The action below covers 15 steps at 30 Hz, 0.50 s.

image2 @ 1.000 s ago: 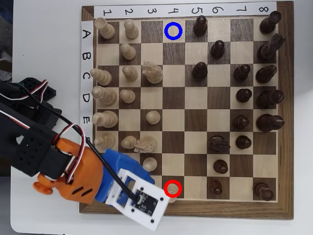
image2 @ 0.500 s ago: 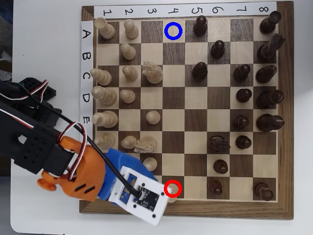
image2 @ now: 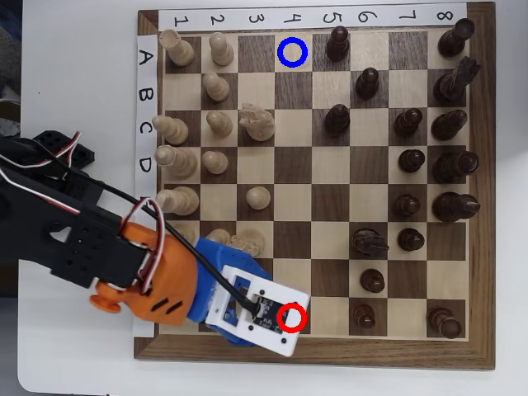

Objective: Move the piece to destination

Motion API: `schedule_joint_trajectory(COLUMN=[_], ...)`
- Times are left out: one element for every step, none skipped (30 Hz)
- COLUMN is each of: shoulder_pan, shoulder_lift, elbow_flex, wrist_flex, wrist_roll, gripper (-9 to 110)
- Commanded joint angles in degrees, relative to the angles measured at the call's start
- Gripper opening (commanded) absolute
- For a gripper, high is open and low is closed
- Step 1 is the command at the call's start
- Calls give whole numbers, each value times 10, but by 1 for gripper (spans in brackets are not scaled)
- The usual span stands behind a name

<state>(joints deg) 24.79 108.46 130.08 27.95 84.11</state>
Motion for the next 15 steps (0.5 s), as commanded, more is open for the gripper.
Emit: schedule_joint_trajectory(shoulder_pan=[-12,-11,-10,-8,-7,-5,-4,-1,2,4,6,6,7,7,7], shoulder_lift=[-25,-30,-34,-39,-42,-46,-48,-50,-51,-51,-51,-48,-46,-44,-43], elbow_flex=[-108,-113,-120,-126,-132,-139,-148,-159,-170,-182,-193,-200,-205,-207,-207], wrist_flex=[-36,-36,-36,-36,-36,-36,-30,-24,-21,-16,-12,-11,-8,-7,-8], wrist_roll=[14,15,16,16,16,18,20,24,29,37,42,46,47,48,48], gripper=[26,26,26,26,26,26,25,25,25,24,24,24,24,24,23])
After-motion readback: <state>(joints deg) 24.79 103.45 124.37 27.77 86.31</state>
